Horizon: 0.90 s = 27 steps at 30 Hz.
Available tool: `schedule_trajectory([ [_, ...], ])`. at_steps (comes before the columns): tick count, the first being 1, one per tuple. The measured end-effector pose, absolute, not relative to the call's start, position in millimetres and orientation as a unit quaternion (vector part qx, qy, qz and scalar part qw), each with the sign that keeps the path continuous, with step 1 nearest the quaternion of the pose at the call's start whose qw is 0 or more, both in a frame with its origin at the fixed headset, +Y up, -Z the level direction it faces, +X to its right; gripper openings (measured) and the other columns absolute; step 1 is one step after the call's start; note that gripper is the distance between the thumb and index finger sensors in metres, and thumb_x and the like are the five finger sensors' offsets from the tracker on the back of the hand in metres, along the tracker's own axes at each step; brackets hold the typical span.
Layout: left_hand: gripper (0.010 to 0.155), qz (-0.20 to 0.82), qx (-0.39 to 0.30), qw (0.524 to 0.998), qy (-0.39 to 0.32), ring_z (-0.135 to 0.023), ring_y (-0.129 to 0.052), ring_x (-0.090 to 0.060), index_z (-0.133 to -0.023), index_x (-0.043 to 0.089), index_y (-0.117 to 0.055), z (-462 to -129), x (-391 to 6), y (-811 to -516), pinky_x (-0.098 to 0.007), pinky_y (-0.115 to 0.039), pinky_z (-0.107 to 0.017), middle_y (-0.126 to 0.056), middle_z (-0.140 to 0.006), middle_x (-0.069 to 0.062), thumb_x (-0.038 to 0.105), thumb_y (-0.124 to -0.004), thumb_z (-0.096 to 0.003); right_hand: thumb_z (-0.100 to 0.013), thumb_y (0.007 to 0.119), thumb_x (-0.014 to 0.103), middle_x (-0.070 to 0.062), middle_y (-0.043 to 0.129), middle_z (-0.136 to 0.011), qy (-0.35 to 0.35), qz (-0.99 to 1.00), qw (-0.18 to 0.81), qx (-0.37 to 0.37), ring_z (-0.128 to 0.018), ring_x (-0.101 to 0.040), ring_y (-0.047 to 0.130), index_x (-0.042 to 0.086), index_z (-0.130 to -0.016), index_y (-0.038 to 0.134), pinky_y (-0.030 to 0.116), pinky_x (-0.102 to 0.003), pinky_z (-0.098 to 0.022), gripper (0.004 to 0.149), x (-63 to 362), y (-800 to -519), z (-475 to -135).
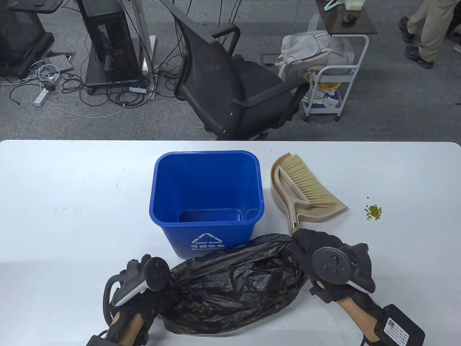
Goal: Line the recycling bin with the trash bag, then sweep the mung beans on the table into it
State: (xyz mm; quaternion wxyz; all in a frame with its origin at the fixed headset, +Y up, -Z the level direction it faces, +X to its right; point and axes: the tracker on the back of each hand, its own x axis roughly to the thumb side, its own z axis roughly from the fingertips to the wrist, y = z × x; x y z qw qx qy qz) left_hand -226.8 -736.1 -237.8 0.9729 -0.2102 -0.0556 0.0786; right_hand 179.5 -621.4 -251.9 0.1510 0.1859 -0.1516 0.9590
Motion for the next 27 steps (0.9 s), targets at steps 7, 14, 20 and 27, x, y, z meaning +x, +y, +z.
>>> schedule_trajectory([
  [7, 0.066, 0.020, -0.249, 0.967, -0.041, -0.101, -0.038, -0.074, -0.087, 0.001, -0.092, -237, -232, -745, -0.084, -0.041, -0.068, -0.043, -0.120, -0.035, 0.047, -0.096, -0.0402, -0.046, 0.086, 0.031, -0.024, 0.102, -0.071, -0.139, 0.965, 0.148, 0.167, -0.059, -0.045, 0.105, 0.003, -0.072, 0.094, 0.084, -0.061, -0.043, 0.039, 187, -628, -257],
  [14, 0.038, 0.018, -0.217, 0.975, -0.039, -0.101, -0.045, -0.072, -0.067, 0.002, -0.102, -245, -226, -747, -0.082, -0.044, -0.068, -0.056, -0.117, -0.030, 0.032, -0.096, -0.0434, -0.047, 0.082, 0.043, -0.031, 0.090, -0.087, -0.050, 0.980, 0.114, 0.158, -0.072, -0.054, 0.094, 0.000, -0.086, 0.086, 0.076, -0.067, -0.051, 0.058, 189, -645, -261],
  [20, 0.037, 0.041, -0.153, 0.987, -0.034, -0.101, -0.050, -0.071, -0.065, -0.001, -0.103, -243, -227, -737, -0.082, -0.046, -0.068, -0.061, -0.115, -0.031, 0.030, -0.095, -0.0448, -0.048, 0.081, 0.049, -0.044, 0.065, -0.102, 0.065, 0.988, 0.054, 0.128, -0.087, -0.069, 0.069, -0.001, -0.087, 0.087, 0.061, -0.075, -0.058, 0.064, 189, -673, -269],
  [27, 0.037, 0.069, -0.077, 0.994, -0.037, -0.100, -0.051, -0.070, -0.063, -0.002, -0.103, -233, -234, -706, -0.082, -0.046, -0.068, -0.062, -0.114, -0.030, 0.029, -0.095, -0.0441, -0.047, 0.085, 0.032, -0.039, 0.079, -0.095, -0.018, 0.989, 0.067, 0.128, -0.083, -0.064, 0.077, -0.003, -0.060, 0.098, 0.066, -0.072, -0.056, 0.039, 191, -661, -268],
])
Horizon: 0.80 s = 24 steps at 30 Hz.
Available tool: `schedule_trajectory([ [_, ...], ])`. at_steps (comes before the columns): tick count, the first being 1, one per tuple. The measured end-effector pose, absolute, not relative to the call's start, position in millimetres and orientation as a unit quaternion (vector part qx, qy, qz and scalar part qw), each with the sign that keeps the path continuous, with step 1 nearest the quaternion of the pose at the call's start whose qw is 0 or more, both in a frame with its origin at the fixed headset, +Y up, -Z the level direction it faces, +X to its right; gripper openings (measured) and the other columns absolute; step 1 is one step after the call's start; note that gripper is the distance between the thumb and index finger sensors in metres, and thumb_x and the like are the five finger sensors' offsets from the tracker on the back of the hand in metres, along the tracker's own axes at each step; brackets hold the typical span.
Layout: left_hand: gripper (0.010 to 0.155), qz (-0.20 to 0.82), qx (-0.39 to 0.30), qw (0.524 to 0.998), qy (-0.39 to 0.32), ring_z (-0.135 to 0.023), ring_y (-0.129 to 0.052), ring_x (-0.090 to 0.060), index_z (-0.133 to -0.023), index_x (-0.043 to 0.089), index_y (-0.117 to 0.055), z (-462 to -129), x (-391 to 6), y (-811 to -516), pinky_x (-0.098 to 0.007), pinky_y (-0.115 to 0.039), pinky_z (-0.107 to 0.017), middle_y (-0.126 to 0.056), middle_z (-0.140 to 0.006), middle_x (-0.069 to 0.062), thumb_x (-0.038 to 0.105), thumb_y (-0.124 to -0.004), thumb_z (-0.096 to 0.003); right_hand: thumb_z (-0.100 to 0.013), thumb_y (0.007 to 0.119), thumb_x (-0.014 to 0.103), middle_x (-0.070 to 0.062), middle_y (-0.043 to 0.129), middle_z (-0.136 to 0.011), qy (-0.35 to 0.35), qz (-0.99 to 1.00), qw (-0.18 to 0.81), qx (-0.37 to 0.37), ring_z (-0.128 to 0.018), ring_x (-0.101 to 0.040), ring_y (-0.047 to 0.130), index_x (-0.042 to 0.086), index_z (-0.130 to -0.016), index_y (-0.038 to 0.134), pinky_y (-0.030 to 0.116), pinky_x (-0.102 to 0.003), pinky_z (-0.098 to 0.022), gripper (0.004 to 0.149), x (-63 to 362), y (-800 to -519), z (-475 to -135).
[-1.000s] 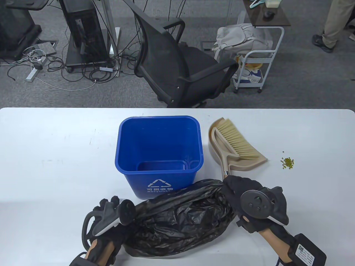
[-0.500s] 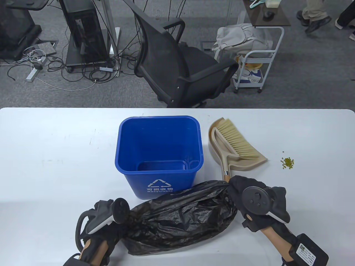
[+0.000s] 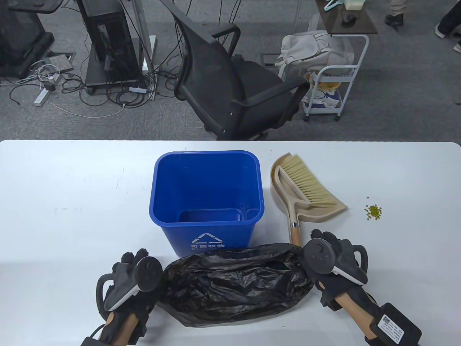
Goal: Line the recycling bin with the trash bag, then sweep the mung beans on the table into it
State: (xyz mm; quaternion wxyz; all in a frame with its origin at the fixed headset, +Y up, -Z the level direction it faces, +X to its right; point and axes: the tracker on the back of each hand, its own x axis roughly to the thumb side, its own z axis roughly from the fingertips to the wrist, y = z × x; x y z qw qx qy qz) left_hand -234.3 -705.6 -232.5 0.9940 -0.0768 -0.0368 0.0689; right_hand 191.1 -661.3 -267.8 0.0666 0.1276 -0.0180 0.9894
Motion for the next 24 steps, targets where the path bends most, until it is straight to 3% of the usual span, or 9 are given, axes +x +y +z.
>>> schedule_trajectory([
  [4, 0.037, 0.096, 0.003, 0.994, -0.050, -0.100, -0.053, -0.071, -0.061, -0.003, -0.103, -220, -238, -661, -0.082, -0.047, -0.067, -0.063, -0.114, -0.030, 0.029, -0.097, -0.0436, -0.046, 0.085, 0.032, -0.038, 0.080, -0.094, -0.106, 0.982, 0.082, 0.135, -0.083, -0.063, 0.078, -0.003, -0.058, 0.097, 0.066, -0.072, -0.056, 0.039, 199, -620, -251],
  [9, 0.037, 0.165, 0.191, 0.964, -0.077, -0.102, -0.054, -0.070, -0.062, -0.002, -0.102, -180, -241, -557, -0.082, -0.046, -0.068, -0.064, -0.115, -0.029, 0.030, -0.097, -0.0441, -0.046, 0.086, 0.032, -0.037, 0.082, -0.094, -0.287, 0.927, 0.192, 0.148, -0.083, -0.062, 0.080, -0.004, -0.057, 0.097, 0.067, -0.072, -0.056, 0.039, 230, -513, -196],
  [11, 0.037, 0.188, 0.258, 0.944, -0.083, -0.103, -0.054, -0.069, -0.062, -0.003, -0.102, -164, -243, -526, -0.082, -0.046, -0.069, -0.064, -0.116, -0.028, 0.030, -0.098, -0.0440, -0.046, 0.087, 0.032, -0.035, 0.083, -0.095, -0.336, 0.906, 0.213, 0.146, -0.085, -0.060, 0.080, -0.004, -0.057, 0.097, 0.066, -0.072, -0.058, 0.039, 246, -485, -180],
  [13, 0.037, 0.169, 0.279, 0.942, -0.083, -0.104, -0.051, -0.069, -0.061, -0.005, -0.102, -162, -241, -517, -0.084, -0.042, -0.070, -0.064, -0.117, -0.027, 0.028, -0.100, -0.0432, -0.045, 0.091, 0.032, -0.034, 0.084, -0.095, -0.324, 0.917, 0.194, 0.125, -0.086, -0.061, 0.078, -0.005, -0.056, 0.098, 0.064, -0.073, -0.059, 0.039, 251, -487, -189],
  [16, 0.037, 0.036, 0.134, 0.988, -0.075, -0.105, -0.050, -0.069, -0.061, -0.003, -0.102, -190, -223, -543, -0.085, -0.041, -0.069, -0.062, -0.118, -0.026, 0.029, -0.100, -0.0430, -0.045, 0.091, 0.031, -0.035, 0.082, -0.096, -0.134, 0.981, 0.084, 0.109, -0.087, -0.063, 0.075, -0.005, -0.057, 0.098, 0.063, -0.074, -0.059, 0.039, 234, -538, -231],
  [18, 0.037, 0.025, 0.126, 0.989, -0.077, -0.104, -0.053, -0.069, -0.060, -0.002, -0.102, -196, -218, -544, -0.085, -0.042, -0.069, -0.064, -0.118, -0.025, 0.030, -0.100, -0.0422, -0.044, 0.090, 0.032, -0.035, 0.081, -0.096, -0.104, 0.988, 0.057, 0.099, -0.087, -0.063, 0.076, -0.004, -0.057, 0.098, 0.063, -0.074, -0.059, 0.039, 230, -546, -236],
  [20, 0.037, 0.053, 0.156, 0.984, -0.072, -0.104, -0.053, -0.069, -0.061, -0.004, -0.102, -190, -216, -529, -0.084, -0.042, -0.069, -0.064, -0.117, -0.026, 0.028, -0.100, -0.0428, -0.044, 0.091, 0.032, -0.035, 0.083, -0.095, -0.181, 0.975, 0.077, 0.100, -0.087, -0.062, 0.077, -0.004, -0.057, 0.098, 0.064, -0.073, -0.059, 0.039, 232, -522, -223],
  [22, 0.037, 0.076, 0.208, 0.972, -0.078, -0.104, -0.054, -0.069, -0.061, -0.003, -0.102, -176, -216, -499, -0.084, -0.042, -0.069, -0.064, -0.117, -0.026, 0.029, -0.100, -0.0430, -0.044, 0.091, 0.033, -0.035, 0.083, -0.095, -0.292, 0.941, 0.134, 0.109, -0.086, -0.063, 0.077, -0.003, -0.058, 0.098, 0.064, -0.073, -0.059, 0.039, 240, -479, -192],
  [24, 0.037, 0.111, 0.300, 0.944, -0.085, -0.104, -0.055, -0.068, -0.062, -0.002, -0.101, -153, -218, -473, -0.084, -0.043, -0.069, -0.065, -0.117, -0.026, 0.030, -0.099, -0.0434, -0.044, 0.091, 0.033, -0.035, 0.083, -0.095, -0.386, 0.895, 0.191, 0.119, -0.086, -0.062, 0.077, -0.003, -0.058, 0.098, 0.064, -0.073, -0.059, 0.039, 248, -448, -161],
])
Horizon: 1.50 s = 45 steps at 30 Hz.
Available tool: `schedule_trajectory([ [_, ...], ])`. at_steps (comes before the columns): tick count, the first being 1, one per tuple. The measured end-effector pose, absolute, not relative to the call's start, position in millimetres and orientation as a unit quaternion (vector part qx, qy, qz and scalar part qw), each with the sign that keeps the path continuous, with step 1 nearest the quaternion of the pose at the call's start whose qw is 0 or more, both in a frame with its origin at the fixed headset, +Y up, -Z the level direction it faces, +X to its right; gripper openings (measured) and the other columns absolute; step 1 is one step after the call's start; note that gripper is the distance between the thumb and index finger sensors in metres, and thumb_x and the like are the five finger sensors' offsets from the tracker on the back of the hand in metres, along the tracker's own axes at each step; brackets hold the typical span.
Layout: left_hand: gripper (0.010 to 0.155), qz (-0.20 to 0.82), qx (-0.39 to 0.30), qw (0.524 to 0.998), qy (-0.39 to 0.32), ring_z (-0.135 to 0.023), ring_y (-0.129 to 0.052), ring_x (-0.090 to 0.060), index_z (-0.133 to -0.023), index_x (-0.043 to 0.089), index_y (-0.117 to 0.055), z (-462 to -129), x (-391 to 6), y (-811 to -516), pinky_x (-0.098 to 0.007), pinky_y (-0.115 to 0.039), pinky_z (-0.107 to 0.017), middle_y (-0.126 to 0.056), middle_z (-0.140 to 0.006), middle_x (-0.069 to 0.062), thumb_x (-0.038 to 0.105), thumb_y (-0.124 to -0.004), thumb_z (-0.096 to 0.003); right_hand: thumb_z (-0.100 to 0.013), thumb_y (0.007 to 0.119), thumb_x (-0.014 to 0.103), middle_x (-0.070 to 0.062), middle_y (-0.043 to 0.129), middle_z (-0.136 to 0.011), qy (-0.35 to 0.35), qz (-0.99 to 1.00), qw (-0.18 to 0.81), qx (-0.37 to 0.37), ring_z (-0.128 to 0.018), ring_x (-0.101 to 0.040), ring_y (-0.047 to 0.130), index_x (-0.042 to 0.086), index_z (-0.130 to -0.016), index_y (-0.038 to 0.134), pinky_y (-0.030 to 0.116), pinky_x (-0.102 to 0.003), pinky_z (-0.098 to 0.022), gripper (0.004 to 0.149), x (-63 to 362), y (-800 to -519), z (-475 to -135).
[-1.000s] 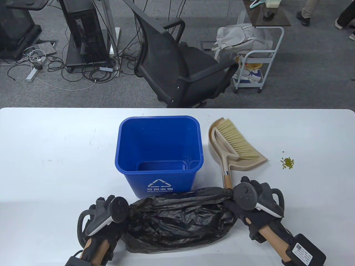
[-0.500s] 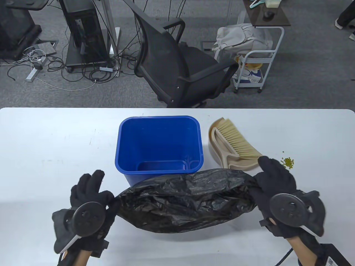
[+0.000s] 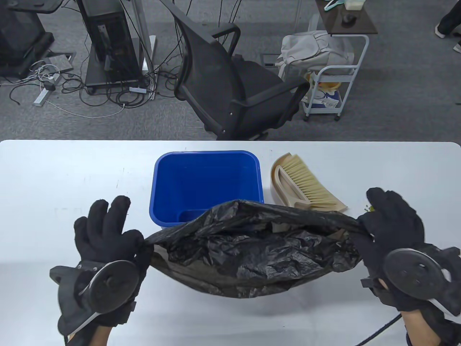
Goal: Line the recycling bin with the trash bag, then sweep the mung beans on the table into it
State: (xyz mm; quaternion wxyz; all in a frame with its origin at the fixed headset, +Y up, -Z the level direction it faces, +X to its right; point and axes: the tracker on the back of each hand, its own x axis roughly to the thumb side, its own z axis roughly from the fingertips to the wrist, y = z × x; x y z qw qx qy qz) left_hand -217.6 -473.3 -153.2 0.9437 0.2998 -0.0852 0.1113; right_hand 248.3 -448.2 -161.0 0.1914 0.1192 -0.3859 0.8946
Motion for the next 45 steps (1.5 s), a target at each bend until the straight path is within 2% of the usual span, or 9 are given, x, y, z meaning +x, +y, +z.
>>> schedule_trajectory([
  [3, 0.037, 0.110, 0.350, 0.927, -0.073, -0.106, -0.055, -0.066, -0.063, -0.003, -0.102, -140, -217, -464, -0.084, -0.041, -0.071, -0.067, -0.117, -0.025, 0.028, -0.100, -0.0432, -0.043, 0.093, 0.031, -0.033, 0.084, -0.096, -0.448, 0.869, 0.184, 0.103, -0.087, -0.061, 0.077, -0.004, -0.058, 0.098, 0.063, -0.073, -0.060, 0.039, 251, -442, -146],
  [4, 0.037, 0.076, 0.327, 0.940, -0.057, -0.105, -0.056, -0.067, -0.063, -0.001, -0.102, -148, -217, -469, -0.084, -0.042, -0.070, -0.067, -0.117, -0.024, 0.029, -0.100, -0.0430, -0.043, 0.094, 0.032, -0.032, 0.085, -0.096, -0.420, 0.891, 0.149, 0.090, -0.088, -0.062, 0.077, -0.004, -0.058, 0.098, 0.063, -0.074, -0.060, 0.039, 248, -450, -157],
  [6, 0.037, 0.024, 0.240, 0.970, -0.036, -0.105, -0.054, -0.068, -0.063, -0.001, -0.102, -170, -218, -491, -0.085, -0.041, -0.069, -0.065, -0.118, -0.025, 0.030, -0.100, -0.0430, -0.044, 0.092, 0.034, -0.032, 0.083, -0.098, -0.263, 0.959, 0.077, 0.069, -0.089, -0.063, 0.075, -0.001, -0.062, 0.097, 0.062, -0.074, -0.061, 0.040, 238, -485, -198],
  [8, 0.037, 0.024, 0.200, 0.979, -0.029, -0.105, -0.053, -0.069, -0.063, -0.002, -0.101, -181, -217, -505, -0.085, -0.041, -0.069, -0.064, -0.118, -0.026, 0.028, -0.100, -0.0433, -0.044, 0.092, 0.032, -0.035, 0.081, -0.098, -0.182, 0.977, 0.080, 0.080, -0.088, -0.065, 0.074, -0.003, -0.063, 0.097, 0.061, -0.075, -0.060, 0.040, 233, -509, -218],
  [11, 0.036, -0.001, 0.215, 0.976, -0.016, -0.105, -0.055, -0.068, -0.062, -0.002, -0.101, -182, -214, -510, -0.085, -0.042, -0.069, -0.066, -0.118, -0.025, 0.028, -0.100, -0.0430, -0.044, 0.093, 0.031, -0.034, 0.083, -0.096, -0.226, 0.967, 0.089, 0.082, -0.088, -0.064, 0.076, -0.004, -0.062, 0.097, 0.063, -0.074, -0.059, 0.040, 229, -512, -218],
  [17, 0.036, 0.007, 0.230, 0.973, -0.008, -0.105, -0.055, -0.068, -0.063, -0.002, -0.101, -183, -219, -502, -0.084, -0.042, -0.070, -0.066, -0.117, -0.025, 0.029, -0.100, -0.0433, -0.044, 0.092, 0.031, -0.034, 0.083, -0.097, -0.243, 0.962, 0.092, 0.083, -0.088, -0.063, 0.076, -0.003, -0.063, 0.097, 0.063, -0.074, -0.060, 0.040, 225, -501, -217],
  [30, 0.036, 0.004, 0.307, 0.952, -0.002, -0.105, -0.059, -0.065, -0.065, -0.001, -0.100, -203, -227, -458, -0.080, -0.047, -0.072, -0.069, -0.116, -0.023, 0.029, -0.099, -0.0442, -0.045, 0.090, 0.031, -0.034, 0.084, -0.095, -0.304, 0.937, 0.147, 0.090, -0.085, -0.062, 0.080, -0.004, -0.064, 0.096, 0.065, -0.073, -0.058, 0.040, 218, -481, -238],
  [37, 0.037, 0.017, 0.337, 0.941, 0.002, -0.105, -0.063, -0.062, -0.068, 0.001, -0.100, -230, -231, -437, -0.078, -0.051, -0.073, -0.071, -0.115, -0.023, 0.030, -0.098, -0.0451, -0.046, 0.090, 0.030, -0.035, 0.084, -0.094, -0.307, 0.928, 0.189, 0.096, -0.084, -0.061, 0.081, -0.004, -0.066, 0.096, 0.066, -0.072, -0.057, 0.040, 211, -479, -265],
  [45, 0.039, 0.029, 0.318, 0.947, 0.006, -0.105, -0.064, -0.061, -0.076, 0.004, -0.099, -265, -237, -424, -0.078, -0.052, -0.073, -0.070, -0.116, -0.022, 0.029, -0.096, -0.0460, -0.047, 0.088, 0.028, -0.035, 0.085, -0.093, -0.278, 0.922, 0.244, 0.113, -0.083, -0.061, 0.083, -0.005, -0.070, 0.095, 0.067, -0.072, -0.057, 0.041, 198, -478, -293],
])
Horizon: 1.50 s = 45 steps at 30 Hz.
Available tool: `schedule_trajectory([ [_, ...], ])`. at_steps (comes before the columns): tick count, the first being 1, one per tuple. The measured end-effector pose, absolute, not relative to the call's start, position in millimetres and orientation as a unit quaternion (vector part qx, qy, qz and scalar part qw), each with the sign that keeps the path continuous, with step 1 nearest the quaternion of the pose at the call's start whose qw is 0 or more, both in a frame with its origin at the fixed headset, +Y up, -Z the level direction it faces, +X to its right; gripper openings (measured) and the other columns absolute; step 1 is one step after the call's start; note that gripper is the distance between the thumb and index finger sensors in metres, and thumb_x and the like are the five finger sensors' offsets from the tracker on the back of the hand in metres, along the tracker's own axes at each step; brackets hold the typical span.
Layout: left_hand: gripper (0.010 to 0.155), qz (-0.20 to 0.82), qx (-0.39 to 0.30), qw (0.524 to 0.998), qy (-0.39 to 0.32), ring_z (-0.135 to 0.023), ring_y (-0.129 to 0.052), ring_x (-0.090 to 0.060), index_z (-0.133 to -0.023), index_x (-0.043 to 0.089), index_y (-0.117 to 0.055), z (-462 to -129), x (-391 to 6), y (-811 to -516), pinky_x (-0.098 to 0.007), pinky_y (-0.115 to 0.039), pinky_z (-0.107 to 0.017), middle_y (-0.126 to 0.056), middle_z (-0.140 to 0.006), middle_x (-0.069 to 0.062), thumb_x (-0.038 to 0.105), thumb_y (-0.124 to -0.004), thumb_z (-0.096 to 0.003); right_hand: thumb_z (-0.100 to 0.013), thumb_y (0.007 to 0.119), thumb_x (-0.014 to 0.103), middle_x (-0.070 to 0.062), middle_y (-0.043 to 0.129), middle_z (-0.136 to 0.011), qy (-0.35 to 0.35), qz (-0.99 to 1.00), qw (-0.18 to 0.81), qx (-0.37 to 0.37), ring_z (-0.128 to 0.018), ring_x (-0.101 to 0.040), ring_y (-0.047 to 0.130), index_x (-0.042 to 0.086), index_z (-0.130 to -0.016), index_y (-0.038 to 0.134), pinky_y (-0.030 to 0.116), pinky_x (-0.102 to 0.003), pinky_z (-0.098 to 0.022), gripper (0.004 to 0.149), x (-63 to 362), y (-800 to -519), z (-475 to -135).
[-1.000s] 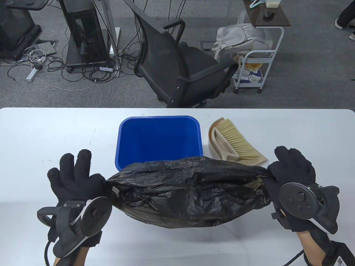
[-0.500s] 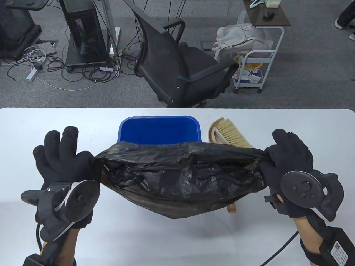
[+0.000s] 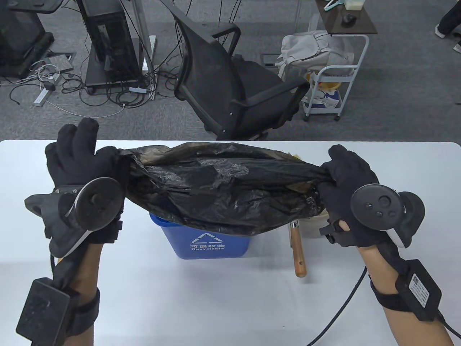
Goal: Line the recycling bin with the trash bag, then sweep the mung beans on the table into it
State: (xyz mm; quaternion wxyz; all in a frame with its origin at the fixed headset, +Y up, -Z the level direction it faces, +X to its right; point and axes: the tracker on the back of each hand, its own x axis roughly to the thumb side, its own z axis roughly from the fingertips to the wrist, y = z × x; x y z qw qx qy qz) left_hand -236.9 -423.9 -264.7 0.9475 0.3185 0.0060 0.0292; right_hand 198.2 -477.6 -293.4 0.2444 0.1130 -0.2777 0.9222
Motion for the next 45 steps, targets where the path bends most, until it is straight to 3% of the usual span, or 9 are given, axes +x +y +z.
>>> schedule_trajectory([
  [10, 0.040, -0.013, 0.264, 0.960, 0.089, -0.105, -0.061, -0.063, -0.078, 0.003, -0.098, -307, -256, -418, -0.078, -0.051, -0.073, -0.067, -0.117, -0.024, 0.027, -0.097, -0.0466, -0.047, 0.088, 0.027, -0.035, 0.085, -0.093, -0.238, 0.926, 0.271, 0.113, -0.081, -0.060, 0.084, -0.004, -0.072, 0.095, 0.068, -0.072, -0.056, 0.041, 178, -477, -327],
  [18, 0.040, -0.049, 0.102, 0.984, 0.140, -0.106, -0.058, -0.065, -0.077, 0.001, -0.098, -348, -273, -440, -0.079, -0.050, -0.073, -0.064, -0.118, -0.026, 0.026, -0.097, -0.0463, -0.048, 0.087, 0.033, -0.037, 0.080, -0.096, -0.187, 0.942, 0.253, 0.119, -0.083, -0.062, 0.080, -0.004, -0.086, 0.089, 0.066, -0.072, -0.057, 0.053, 163, -487, -350],
  [22, 0.040, -0.047, 0.048, 0.988, 0.139, -0.105, -0.057, -0.066, -0.077, 0.001, -0.098, -356, -274, -452, -0.080, -0.049, -0.073, -0.063, -0.119, -0.027, 0.026, -0.097, -0.0466, -0.047, 0.087, 0.039, -0.041, 0.063, -0.105, -0.242, 0.928, 0.227, 0.170, -0.089, -0.068, 0.067, -0.005, -0.103, 0.071, 0.058, -0.075, -0.060, 0.073, 156, -486, -330],
  [25, 0.039, -0.063, 0.006, 0.988, 0.141, -0.106, -0.057, -0.066, -0.077, 0.000, -0.098, -362, -271, -464, -0.080, -0.049, -0.073, -0.062, -0.119, -0.027, 0.026, -0.097, -0.0466, -0.047, 0.086, 0.040, -0.040, 0.063, -0.107, -0.282, 0.904, 0.212, 0.243, -0.090, -0.068, 0.065, -0.003, -0.103, 0.073, 0.057, -0.076, -0.061, 0.072, 143, -483, -300],
  [31, 0.040, -0.082, -0.063, 0.984, 0.145, -0.106, -0.055, -0.066, -0.077, -0.001, -0.098, -372, -263, -481, -0.080, -0.048, -0.073, -0.059, -0.120, -0.028, 0.026, -0.096, -0.0471, -0.047, 0.085, 0.043, -0.038, 0.063, -0.109, -0.212, 0.888, 0.155, 0.377, -0.093, -0.069, 0.060, 0.004, -0.096, 0.084, 0.053, -0.077, -0.062, 0.063, 107, -496, -259],
  [37, 0.046, -0.059, -0.040, 0.988, 0.137, -0.106, -0.053, -0.067, -0.087, 0.003, -0.094, -367, -258, -477, -0.080, -0.046, -0.073, -0.056, -0.121, -0.029, 0.029, -0.093, -0.0490, -0.044, 0.090, 0.041, -0.038, 0.057, -0.111, -0.156, 0.907, 0.061, 0.387, -0.095, -0.069, 0.056, 0.007, -0.099, 0.082, 0.051, -0.077, -0.063, 0.065, 79, -527, -265],
  [40, 0.062, -0.030, 0.006, 0.992, 0.124, -0.106, -0.050, -0.068, -0.103, 0.002, -0.081, -355, -253, -465, -0.081, -0.045, -0.073, -0.049, -0.122, -0.032, 0.032, -0.091, -0.0499, -0.044, 0.091, 0.034, -0.037, 0.064, -0.109, -0.195, 0.907, 0.048, 0.370, -0.094, -0.067, 0.062, 0.009, -0.089, 0.091, 0.054, -0.076, -0.062, 0.052, 72, -528, -273],
  [42, 0.067, -0.014, 0.043, 0.993, 0.108, -0.106, -0.048, -0.068, -0.107, 0.002, -0.076, -346, -248, -457, -0.081, -0.044, -0.073, -0.046, -0.122, -0.033, 0.034, -0.091, -0.0499, -0.044, 0.091, 0.030, -0.034, 0.069, -0.107, -0.214, 0.905, 0.051, 0.365, -0.093, -0.065, 0.065, 0.012, -0.078, 0.098, 0.055, -0.075, -0.062, 0.040, 70, -526, -276],
  [45, 0.071, 0.014, 0.100, 0.993, 0.057, -0.106, -0.047, -0.068, -0.109, 0.002, -0.072, -325, -236, -443, -0.081, -0.044, -0.073, -0.044, -0.122, -0.033, 0.036, -0.091, -0.0495, -0.045, 0.088, 0.029, -0.034, 0.070, -0.106, -0.199, 0.907, 0.058, 0.367, -0.094, -0.064, 0.066, 0.007, -0.076, 0.097, 0.055, -0.075, -0.063, 0.039, 67, -523, -281],
])
